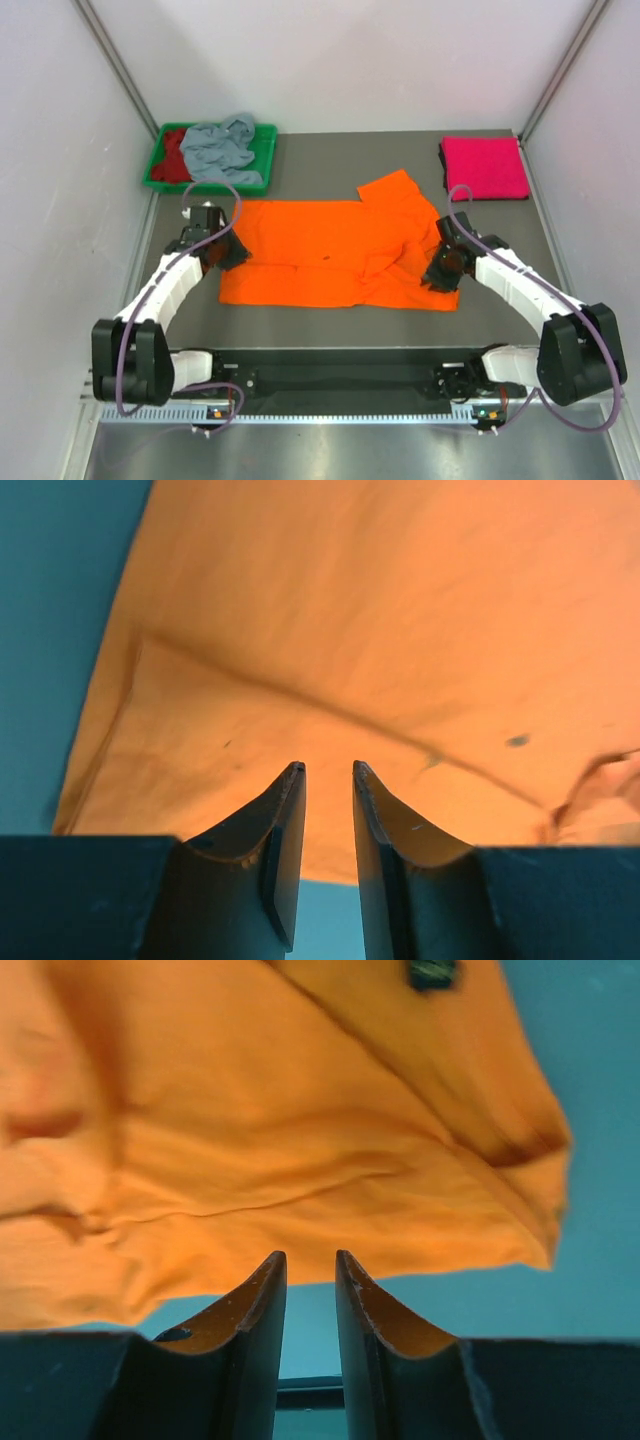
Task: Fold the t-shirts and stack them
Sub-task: Fold the tshirt
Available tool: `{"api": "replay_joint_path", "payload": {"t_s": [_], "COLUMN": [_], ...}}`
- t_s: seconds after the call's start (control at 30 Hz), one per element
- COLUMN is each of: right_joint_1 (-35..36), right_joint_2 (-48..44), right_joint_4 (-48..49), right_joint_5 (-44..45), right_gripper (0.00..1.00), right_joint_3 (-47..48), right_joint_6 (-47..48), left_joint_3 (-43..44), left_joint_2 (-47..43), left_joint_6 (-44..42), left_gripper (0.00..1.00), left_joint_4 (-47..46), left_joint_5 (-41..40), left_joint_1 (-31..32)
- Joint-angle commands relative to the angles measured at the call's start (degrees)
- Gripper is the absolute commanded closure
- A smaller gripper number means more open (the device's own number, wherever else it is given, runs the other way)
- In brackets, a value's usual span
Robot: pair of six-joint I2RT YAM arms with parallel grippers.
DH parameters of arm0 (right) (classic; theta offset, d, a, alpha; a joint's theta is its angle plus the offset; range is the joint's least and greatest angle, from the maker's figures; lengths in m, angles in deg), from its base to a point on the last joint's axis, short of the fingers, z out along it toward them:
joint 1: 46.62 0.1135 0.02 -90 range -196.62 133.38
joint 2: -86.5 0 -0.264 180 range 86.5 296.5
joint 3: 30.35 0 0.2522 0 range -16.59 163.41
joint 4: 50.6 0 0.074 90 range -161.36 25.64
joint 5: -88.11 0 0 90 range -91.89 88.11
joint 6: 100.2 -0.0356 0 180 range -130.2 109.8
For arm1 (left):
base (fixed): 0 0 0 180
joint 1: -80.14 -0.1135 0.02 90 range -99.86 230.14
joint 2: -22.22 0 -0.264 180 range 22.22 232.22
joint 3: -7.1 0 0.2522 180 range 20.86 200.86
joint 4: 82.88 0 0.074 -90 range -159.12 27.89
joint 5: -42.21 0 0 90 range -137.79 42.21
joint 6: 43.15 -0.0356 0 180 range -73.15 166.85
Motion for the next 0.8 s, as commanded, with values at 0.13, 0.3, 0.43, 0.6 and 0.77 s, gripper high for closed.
{"api": "replay_joint_path", "payload": {"t_s": [0.13,0.3,0.43,0.6,0.77], "right_joint_1": [-2.79,-3.76,-3.76,-3.76,-4.02], "right_joint_2": [-1.70,1.20,1.38,2.34,3.93], "right_joint_4": [-1.48,-2.44,-4.37,-4.99,-8.15], "right_joint_5": [8.31,14.62,17.72,18.60,22.02], "right_gripper": [0.74,0.75,0.73,0.70,0.69], "right_joint_3": [-4.71,-6.21,-6.83,-6.83,-6.12], "right_joint_6": [-0.82,0.77,-0.11,-1.08,-2.84], "left_joint_3": [-2.87,-4.54,-4.54,-6.03,-5.59], "left_joint_2": [6.44,9.51,12.50,14.27,12.87], "left_joint_6": [1.60,2.56,4.23,6.51,9.68], "left_gripper": [0.67,0.67,0.68,0.69,0.70], "left_joint_4": [-0.18,1.74,4.47,5.18,8.60], "left_joint_5": [-3.93,-16.49,-22.92,-26.43,-31.27], "left_joint_1": [0.01,0.01,0.01,0.01,0.01]}}
